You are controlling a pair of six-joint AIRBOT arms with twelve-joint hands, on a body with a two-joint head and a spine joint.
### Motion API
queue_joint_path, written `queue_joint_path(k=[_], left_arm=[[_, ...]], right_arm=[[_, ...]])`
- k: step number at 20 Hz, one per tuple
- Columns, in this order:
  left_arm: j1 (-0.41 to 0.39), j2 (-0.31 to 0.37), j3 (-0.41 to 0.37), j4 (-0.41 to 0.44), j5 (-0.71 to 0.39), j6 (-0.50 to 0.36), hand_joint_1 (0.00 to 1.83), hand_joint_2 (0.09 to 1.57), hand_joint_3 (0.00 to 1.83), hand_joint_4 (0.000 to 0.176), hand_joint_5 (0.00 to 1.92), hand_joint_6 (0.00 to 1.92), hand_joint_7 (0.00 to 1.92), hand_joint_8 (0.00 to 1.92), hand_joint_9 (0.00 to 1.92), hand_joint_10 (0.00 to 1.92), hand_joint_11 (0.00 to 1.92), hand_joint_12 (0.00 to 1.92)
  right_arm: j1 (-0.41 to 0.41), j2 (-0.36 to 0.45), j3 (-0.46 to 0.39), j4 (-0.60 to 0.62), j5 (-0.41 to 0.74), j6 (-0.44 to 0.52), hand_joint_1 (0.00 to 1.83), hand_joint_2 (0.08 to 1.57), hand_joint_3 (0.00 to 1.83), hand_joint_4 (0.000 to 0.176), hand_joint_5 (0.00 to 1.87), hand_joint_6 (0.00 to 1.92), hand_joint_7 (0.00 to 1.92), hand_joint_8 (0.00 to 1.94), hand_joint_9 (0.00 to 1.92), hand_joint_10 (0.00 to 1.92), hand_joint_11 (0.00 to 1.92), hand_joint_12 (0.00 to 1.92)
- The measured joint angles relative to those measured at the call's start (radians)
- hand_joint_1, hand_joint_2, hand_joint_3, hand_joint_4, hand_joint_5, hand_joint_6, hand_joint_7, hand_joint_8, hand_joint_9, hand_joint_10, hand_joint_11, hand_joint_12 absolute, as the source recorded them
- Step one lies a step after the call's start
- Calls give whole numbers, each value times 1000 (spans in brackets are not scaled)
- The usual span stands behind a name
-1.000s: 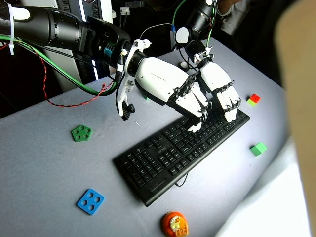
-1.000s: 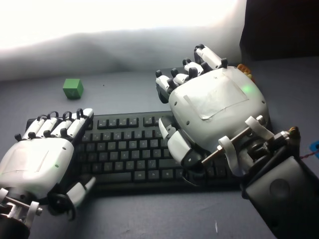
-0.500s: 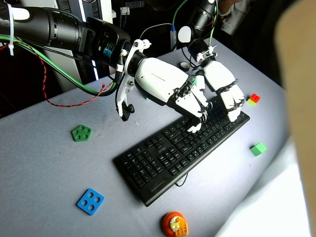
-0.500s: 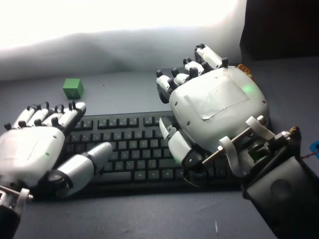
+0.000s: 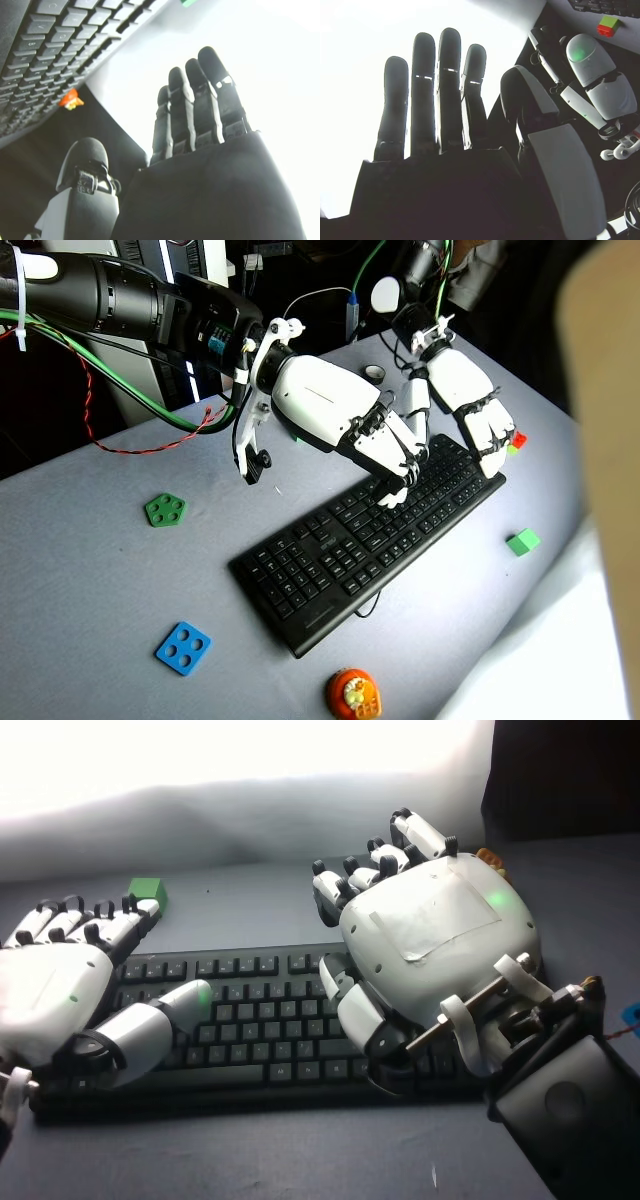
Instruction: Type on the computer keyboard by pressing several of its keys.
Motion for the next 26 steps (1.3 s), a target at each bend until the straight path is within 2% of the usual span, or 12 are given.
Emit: queue_joint_path(k=[3, 7, 8, 10, 13, 16, 18, 20, 21, 23, 25, 26], left_arm=[[-14, 39, -13, 5, -29, 1, 0, 1321, 4, 22, 218, 18, 351, 18, 125, 593, 0, 1321], [-14, 92, -35, 2, -70, 1, 0, 1346, 7, 5, 181, 1, 303, 0, 68, 611, 0, 1302], [-14, 106, -41, 3, -83, 1, 0, 1330, 0, 20, 192, 5, 306, 2, 88, 612, 0, 1326], [-19, 129, -54, 4, -103, 1, 0, 1351, 10, 1, 200, 8, 314, 5, 79, 611, 0, 1330], [-39, 164, -73, 8, -125, 1, 0, 1345, 3, 11, 227, 15, 345, 12, 104, 639, 0, 1373], [-52, 209, -96, 16, -146, 1, 0, 1372, 9, 0, 292, 37, 368, 14, 97, 644, 0, 1359], [-63, 245, -108, 41, -183, -5, 0, 1356, 0, 0, 344, 59, 453, 41, 144, 706, 0, 1429], [-73, 277, -126, 58, -196, -10, 15, 1370, 2, 0, 376, 72, 562, 93, 176, 929, 0, 1526], [-73, 288, -130, 63, -209, -11, 25, 1373, 1, 0, 407, 121, 577, 245, 200, 1031, 0, 1612], [-73, 308, -135, 76, -232, -22, 17, 1365, 0, 0, 496, 405, 566, 731, 360, 1164, 91, 1683], [-82, 335, -137, 99, -253, -34, 0, 1369, 1, 0, 522, 845, 628, 1009, 517, 1242, 229, 1693], [-89, 341, -139, 100, -258, -37, 0, 1375, 1, 0, 579, 860, 676, 1026, 556, 1256, 266, 1713]], right_arm=[[0, 0, 0, 0, 0, 0, 472, 1498, 2, 0, 396, 917, 622, 414, 392, 966, 15, 1735], [0, 0, 0, 0, 0, 1, 483, 1485, 0, 0, 389, 913, 612, 405, 387, 959, 3, 1733], [0, 0, 0, 0, 0, 1, 453, 1497, 2, 0, 381, 931, 617, 414, 387, 973, 0, 1755], [0, 0, 0, 0, 1, 1, 542, 1466, 0, 0, 405, 937, 631, 418, 398, 973, 9, 1755], [0, 0, 0, 0, 1, 1, 565, 1459, 0, 0, 440, 914, 659, 411, 439, 956, 61, 1730], [-1, 0, 0, 0, 2, 1, 394, 1479, 0, 0, 419, 919, 632, 408, 403, 994, 26, 1755], [-1, 1, -3, 0, 4, 0, 293, 1458, 0, 0, 503, 957, 702, 586, 486, 1129, 92, 1804], [-1, 1, -6, 0, 3, 0, 274, 1427, 0, 0, 507, 1055, 701, 898, 521, 1330, 191, 1864], [-1, 1, -6, 0, 4, 0, 244, 1421, 0, 0, 513, 1141, 683, 1134, 493, 1522, 241, 1910], [-1, 1, -6, 0, 4, 0, 236, 1411, 0, 0, 664, 1122, 791, 1292, 587, 1640, 393, 1921], [-1, 1, -6, 0, 4, 0, 242, 1400, 0, 0, 789, 1128, 921, 1256, 729, 1656, 507, 1921], [-1, 1, -6, 0, 4, 0, 215, 1407, 0, 0, 799, 1183, 967, 1234, 787, 1668, 546, 1921]])
